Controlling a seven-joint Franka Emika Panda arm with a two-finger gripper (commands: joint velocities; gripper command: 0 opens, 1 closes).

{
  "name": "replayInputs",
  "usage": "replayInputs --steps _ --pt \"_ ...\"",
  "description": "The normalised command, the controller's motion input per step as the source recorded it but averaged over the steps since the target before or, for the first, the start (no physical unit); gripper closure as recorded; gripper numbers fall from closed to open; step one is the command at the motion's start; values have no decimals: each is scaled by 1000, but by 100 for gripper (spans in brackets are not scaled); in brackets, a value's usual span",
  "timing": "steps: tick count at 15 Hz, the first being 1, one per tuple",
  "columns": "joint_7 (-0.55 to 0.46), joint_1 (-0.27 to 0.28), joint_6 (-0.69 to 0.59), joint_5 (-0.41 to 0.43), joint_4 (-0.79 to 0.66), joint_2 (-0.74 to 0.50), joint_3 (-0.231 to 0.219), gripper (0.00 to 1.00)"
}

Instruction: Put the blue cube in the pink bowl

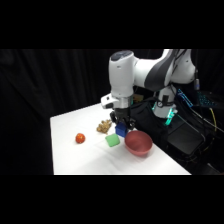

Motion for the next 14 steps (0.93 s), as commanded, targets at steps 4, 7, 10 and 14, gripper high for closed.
replayInputs --steps 4,7,10,14 --pt "94 56 224 146 -354 -277 42 75" --pt "73 40 230 138 -300 -195 31 75" --pt "23 30 217 162 -248 -128 30 75" --pt "-77 27 226 225 -169 -29 43 75"
